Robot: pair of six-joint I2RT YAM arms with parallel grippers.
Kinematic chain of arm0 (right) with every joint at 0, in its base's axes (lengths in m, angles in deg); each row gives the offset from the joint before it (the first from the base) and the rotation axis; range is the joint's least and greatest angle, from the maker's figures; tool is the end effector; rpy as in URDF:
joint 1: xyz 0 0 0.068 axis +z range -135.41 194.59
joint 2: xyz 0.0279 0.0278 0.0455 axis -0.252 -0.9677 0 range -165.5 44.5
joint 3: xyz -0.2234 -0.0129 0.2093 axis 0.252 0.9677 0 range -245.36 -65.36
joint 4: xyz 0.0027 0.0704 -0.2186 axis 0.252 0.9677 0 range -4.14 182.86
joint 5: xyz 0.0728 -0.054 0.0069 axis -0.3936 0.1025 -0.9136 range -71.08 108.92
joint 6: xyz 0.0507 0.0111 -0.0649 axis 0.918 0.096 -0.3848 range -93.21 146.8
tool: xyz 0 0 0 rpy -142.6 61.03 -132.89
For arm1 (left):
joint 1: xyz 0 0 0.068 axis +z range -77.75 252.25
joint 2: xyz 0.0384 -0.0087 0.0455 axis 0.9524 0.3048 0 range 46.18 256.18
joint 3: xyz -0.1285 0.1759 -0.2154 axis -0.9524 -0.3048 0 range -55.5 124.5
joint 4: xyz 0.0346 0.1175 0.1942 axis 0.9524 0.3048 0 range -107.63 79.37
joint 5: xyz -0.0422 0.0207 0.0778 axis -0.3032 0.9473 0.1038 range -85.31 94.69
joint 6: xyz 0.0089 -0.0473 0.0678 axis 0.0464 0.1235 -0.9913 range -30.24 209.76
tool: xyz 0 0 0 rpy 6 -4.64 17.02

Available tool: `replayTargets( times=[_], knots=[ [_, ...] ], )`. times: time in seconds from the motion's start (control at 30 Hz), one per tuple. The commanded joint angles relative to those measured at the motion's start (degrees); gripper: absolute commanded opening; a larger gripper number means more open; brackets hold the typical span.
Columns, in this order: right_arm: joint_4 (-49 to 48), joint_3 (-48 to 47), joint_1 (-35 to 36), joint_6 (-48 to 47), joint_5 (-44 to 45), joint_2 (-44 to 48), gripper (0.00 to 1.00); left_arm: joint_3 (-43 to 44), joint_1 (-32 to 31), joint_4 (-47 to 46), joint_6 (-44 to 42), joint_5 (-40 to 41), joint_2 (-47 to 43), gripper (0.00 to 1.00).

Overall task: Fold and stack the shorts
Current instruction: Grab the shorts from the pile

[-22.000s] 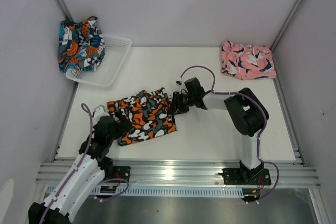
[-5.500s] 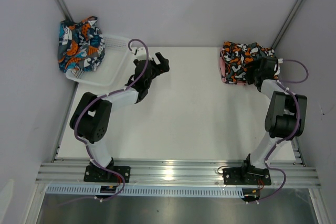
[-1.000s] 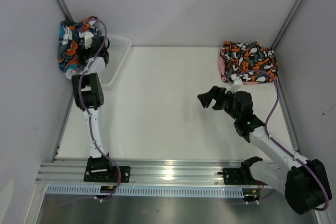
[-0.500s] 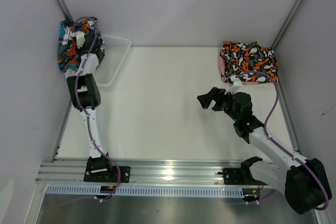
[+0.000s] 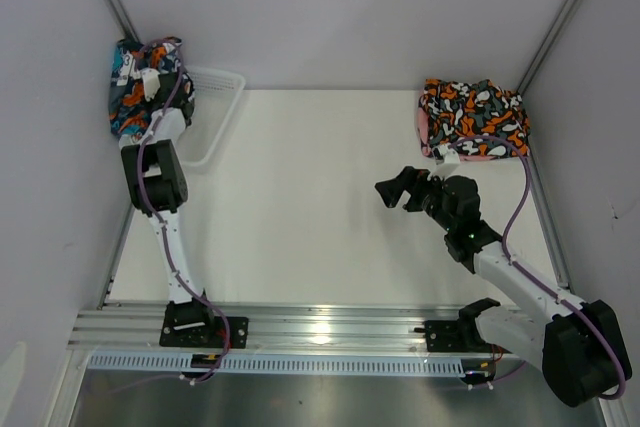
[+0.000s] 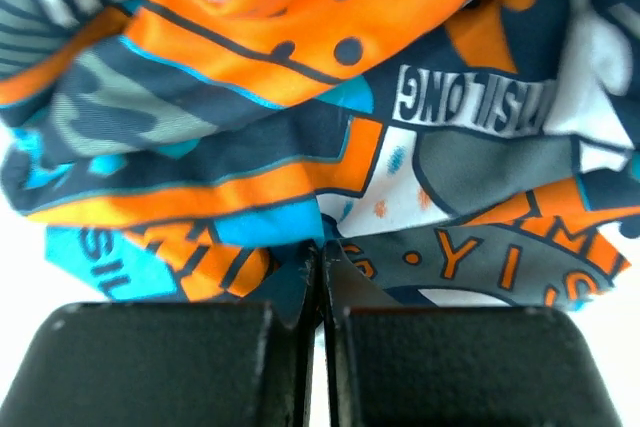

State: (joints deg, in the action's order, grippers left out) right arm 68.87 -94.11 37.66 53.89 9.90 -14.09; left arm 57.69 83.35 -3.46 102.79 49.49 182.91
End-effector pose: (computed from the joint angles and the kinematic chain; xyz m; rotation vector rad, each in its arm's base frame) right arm 0.1971 0.0963 0.2832 -0.0513 1.8581 0.7595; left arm 0.5336 0.1568 0.2121 -0.8490 1.9528 0.8427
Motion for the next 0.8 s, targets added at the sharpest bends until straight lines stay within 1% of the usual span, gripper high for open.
replayTargets(
  times=[0.0,0.1,0.13,0.3,0.37,0.4,0.43,0.5,0.57,0.63,0.73,0.77],
  knots=[
    [-2.96,0.63,0.31,-0.81,0.75,-0.12,0.99,-0.51,-2.82,-2.92,-0.03,1.6,-8.74,0.0],
    [-2.96,0.98,0.4,-0.99,1.19,-0.21,1.0,-0.51,-4.85,-3.62,-1.25,4.15,-11.65,0.0],
    [-2.96,1.07,0.31,-0.99,1.19,-0.3,0.99,-0.77,-6.24,-4.85,-1.87,5.73,-13.83,0.0],
    [-3.13,1.33,0.4,-0.99,1.46,-0.47,0.99,-0.33,-10.03,-7.48,-4.95,7.76,-20.44,0.0],
    [-3.22,1.24,0.48,-0.99,1.46,-1.0,0.99,-0.33,-10.91,-9.77,-8.37,9.16,-24.39,0.0],
    [-3.22,1.24,0.48,-0.99,1.37,-1.09,0.99,-0.07,-13.35,-12.39,-9.68,9.43,-25.62,0.0],
    [-3.13,1.24,0.48,-0.99,1.2,-1.0,1.0,0.02,-14.16,-13.72,-12.66,10.91,-26.76,0.0],
    [-3.05,1.42,0.57,-1.08,1.37,-0.83,0.99,0.63,-16.18,-20.11,-16.71,11.8,-30.37,0.0],
    [-2.87,1.51,0.66,-1.34,1.55,-0.74,1.0,1.68,-17.24,-23.13,-20.67,12.77,-33.52,0.0],
    [-2.7,1.51,0.57,-1.34,1.72,-0.74,0.99,4.49,-18.65,-25.24,-21.74,11.73,-35.73,0.0],
    [-2.61,1.51,0.66,-1.6,1.9,-0.65,1.0,5.64,-21.1,-29.02,-23.22,7.34,-40.47,0.0],
    [-2.61,1.33,0.66,-1.78,1.98,-0.56,1.0,7.21,-22.77,-29.81,-23.41,5.32,-41.62,0.0]
  ],
)
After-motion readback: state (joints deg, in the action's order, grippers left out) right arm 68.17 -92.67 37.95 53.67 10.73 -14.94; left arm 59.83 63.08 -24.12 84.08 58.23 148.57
